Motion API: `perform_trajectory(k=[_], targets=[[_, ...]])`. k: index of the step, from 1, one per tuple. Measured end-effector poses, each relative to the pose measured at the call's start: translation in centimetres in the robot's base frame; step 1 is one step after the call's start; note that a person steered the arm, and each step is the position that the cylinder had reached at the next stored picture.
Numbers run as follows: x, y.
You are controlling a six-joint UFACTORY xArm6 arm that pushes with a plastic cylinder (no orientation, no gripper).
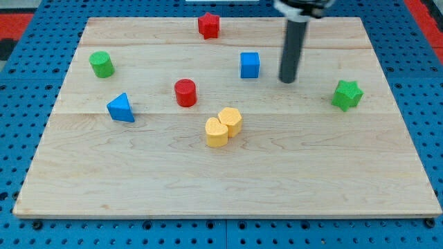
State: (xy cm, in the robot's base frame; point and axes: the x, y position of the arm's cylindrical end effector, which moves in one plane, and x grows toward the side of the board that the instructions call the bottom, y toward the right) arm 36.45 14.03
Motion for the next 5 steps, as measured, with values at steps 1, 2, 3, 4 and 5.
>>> perform_trajectory(k=[1, 2, 3, 4, 5], targets=[[-1.0, 2.3], [-1.9, 0.4], [-1.9, -5.2], [-1.9, -6.2], [-1.8, -5.2]])
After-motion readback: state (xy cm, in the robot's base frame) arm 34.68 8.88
